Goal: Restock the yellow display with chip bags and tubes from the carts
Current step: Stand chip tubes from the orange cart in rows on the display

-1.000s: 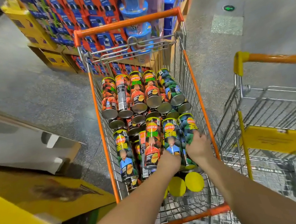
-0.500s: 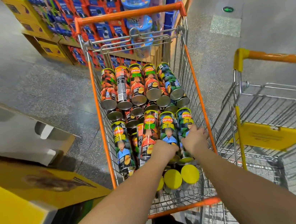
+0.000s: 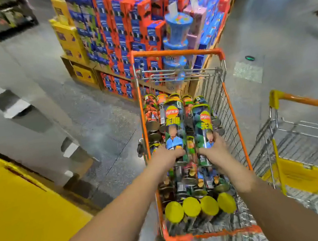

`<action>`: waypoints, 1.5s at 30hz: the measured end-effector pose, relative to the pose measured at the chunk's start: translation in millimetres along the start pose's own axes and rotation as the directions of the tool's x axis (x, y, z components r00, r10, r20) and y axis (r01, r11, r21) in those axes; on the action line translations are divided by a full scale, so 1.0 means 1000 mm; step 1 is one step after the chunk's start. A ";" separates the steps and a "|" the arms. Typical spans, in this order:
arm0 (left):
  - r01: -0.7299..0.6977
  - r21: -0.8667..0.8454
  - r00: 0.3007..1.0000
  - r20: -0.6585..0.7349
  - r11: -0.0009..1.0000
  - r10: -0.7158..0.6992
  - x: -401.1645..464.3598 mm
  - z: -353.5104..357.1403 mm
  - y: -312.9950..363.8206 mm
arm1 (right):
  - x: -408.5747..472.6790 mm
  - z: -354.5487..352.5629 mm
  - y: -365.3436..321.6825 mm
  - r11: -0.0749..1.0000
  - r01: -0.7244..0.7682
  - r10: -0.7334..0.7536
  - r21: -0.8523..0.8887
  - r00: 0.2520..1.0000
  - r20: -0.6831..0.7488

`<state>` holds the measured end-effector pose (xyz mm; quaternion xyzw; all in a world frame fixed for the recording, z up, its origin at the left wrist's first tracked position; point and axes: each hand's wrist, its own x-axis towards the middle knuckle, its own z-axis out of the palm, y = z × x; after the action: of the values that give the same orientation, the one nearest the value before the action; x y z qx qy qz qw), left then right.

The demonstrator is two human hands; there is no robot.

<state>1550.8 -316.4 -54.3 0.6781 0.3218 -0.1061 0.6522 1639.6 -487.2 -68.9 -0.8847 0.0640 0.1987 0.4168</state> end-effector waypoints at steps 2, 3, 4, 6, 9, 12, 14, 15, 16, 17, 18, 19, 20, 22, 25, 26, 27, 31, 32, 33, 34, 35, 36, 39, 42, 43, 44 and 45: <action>-0.074 -0.061 0.997 -0.005 0.995 0.074 -0.005 -0.039 -0.002 | -0.018 0.022 -0.032 0.996 0.075 -0.078 0.051 0.994 0.070; -0.104 -0.086 0.995 -0.015 0.991 0.103 -0.013 -0.066 -0.004 | -0.026 0.041 -0.049 0.989 0.117 -0.127 0.086 0.985 0.119; -0.116 -0.111 0.993 -0.026 0.987 0.114 -0.015 -0.084 -0.007 | -0.036 0.052 -0.063 0.980 0.160 -0.176 0.115 0.973 0.151; -0.137 -0.135 0.989 -0.067 0.981 0.129 -0.036 -0.136 -0.009 | -0.059 0.091 -0.097 0.965 0.205 -0.240 0.162 0.942 0.234; -0.187 -0.220 0.975 -0.161 0.957 0.153 -0.065 -0.203 -0.021 | -0.089 0.154 -0.136 0.934 0.271 -0.337 0.233 0.885 0.321; -0.226 -0.267 0.938 -0.318 0.937 0.136 -0.089 -0.270 -0.048 | -0.128 0.221 -0.175 0.892 0.367 -0.449 0.265 0.785 0.427; -0.244 -0.275 0.912 -0.390 0.930 0.124 -0.098 -0.299 -0.065 | -0.147 0.251 -0.190 0.868 0.386 -0.494 0.312 0.736 0.463; -0.239 -0.288 0.899 -0.427 0.927 0.099 -0.107 -0.321 -0.079 | -0.160 0.276 -0.200 0.868 0.369 -0.493 0.332 0.713 0.498; -0.227 -0.282 0.893 -0.441 0.932 0.084 -0.112 -0.330 -0.085 | -0.167 0.287 -0.204 0.871 0.341 -0.486 0.354 0.706 0.515; -0.211 -0.278 0.883 -0.465 0.937 0.061 -0.119 -0.347 -0.096 | -0.174 0.308 -0.209 0.875 0.306 -0.475 0.375 0.692 0.544; -0.211 -0.272 0.873 -0.484 0.939 0.056 -0.125 -0.360 -0.104 | -0.182 0.322 -0.213 0.876 0.293 -0.474 0.383 0.671 0.570; -0.217 -0.279 0.861 -0.507 0.935 0.049 -0.134 -0.375 -0.114 | -0.189 0.342 -0.216 0.875 0.304 -0.480 0.377 0.644 0.596; -0.231 -0.278 0.839 -0.541 0.933 0.047 -0.138 -0.390 -0.126 | -0.198 0.359 -0.219 0.872 0.326 -0.489 0.366 0.616 0.618; -0.249 -0.296 0.810 -0.586 0.922 0.030 -0.146 -0.411 -0.141 | -0.210 0.384 -0.223 0.853 0.371 -0.520 0.366 0.555 0.650; -0.284 -0.370 0.769 -0.639 0.885 -0.020 -0.156 -0.440 -0.156 | -0.224 0.422 -0.230 0.839 0.445 -0.520 0.312 0.492 0.698; -0.290 -0.384 0.757 -0.652 0.876 -0.035 -0.155 -0.451 -0.163 | -0.229 0.435 -0.233 0.837 0.463 -0.514 0.293 0.479 0.711; -0.281 -0.394 0.752 -0.657 0.875 -0.054 -0.156 -0.458 -0.168 | -0.230 0.446 -0.235 0.841 0.463 -0.502 0.279 0.478 0.720; -0.205 -0.419 0.727 -0.670 0.885 -0.149 -0.141 -0.492 -0.198 | -0.231 0.498 -0.243 0.857 0.478 -0.439 0.195 0.476 0.762; -0.186 -0.412 0.708 -0.686 0.892 -0.169 -0.131 -0.502 -0.208 | -0.227 0.514 -0.245 0.862 0.480 -0.415 0.162 0.484 0.770; -0.162 -0.403 0.686 -0.702 0.901 -0.191 -0.120 -0.510 -0.219 | -0.223 0.528 -0.245 0.869 0.477 -0.391 0.134 0.495 0.776; -0.146 -0.393 0.662 -0.721 0.908 -0.205 -0.103 -0.520 -0.234 | -0.220 0.542 -0.247 0.870 0.480 -0.377 0.111 0.503 0.777; -0.123 -0.387 0.642 -0.733 0.914 -0.224 -0.083 -0.532 -0.253 | -0.213 0.557 -0.246 0.873 0.477 -0.369 0.101 0.512 0.776; -0.106 -0.378 0.624 -0.746 0.920 -0.234 -0.070 -0.540 -0.262 | -0.209 0.569 -0.246 0.873 0.481 -0.364 0.086 0.522 0.771; -0.096 -0.337 0.587 -0.779 0.937 -0.220 -0.039 -0.559 -0.274 | -0.192 0.606 -0.246 0.871 0.486 -0.358 0.062 0.545 0.759; -0.106 -0.316 0.570 -0.796 0.943 -0.203 -0.024 -0.575 -0.265 | -0.176 0.640 -0.245 0.855 0.515 -0.399 0.065 0.573 0.716; -0.112 -0.314 0.565 -0.801 0.943 -0.200 -0.015 -0.582 -0.267 | -0.170 0.652 -0.246 0.853 0.518 -0.406 0.062 0.585 0.702; -0.129 -0.314 0.553 -0.810 0.940 -0.195 -0.004 -0.589 -0.272 | -0.163 0.666 -0.245 0.852 0.520 -0.410 0.058 0.594 0.692; -0.139 -0.318 0.534 -0.821 0.938 -0.200 0.006 -0.595 -0.276 | -0.158 0.678 -0.245 0.851 0.520 -0.419 0.068 0.597 0.684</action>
<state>1232.8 236.0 -208.2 0.5128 0.6215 0.2808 0.5215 1361.6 179.5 -219.4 -0.7617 -0.3416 0.3933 0.3853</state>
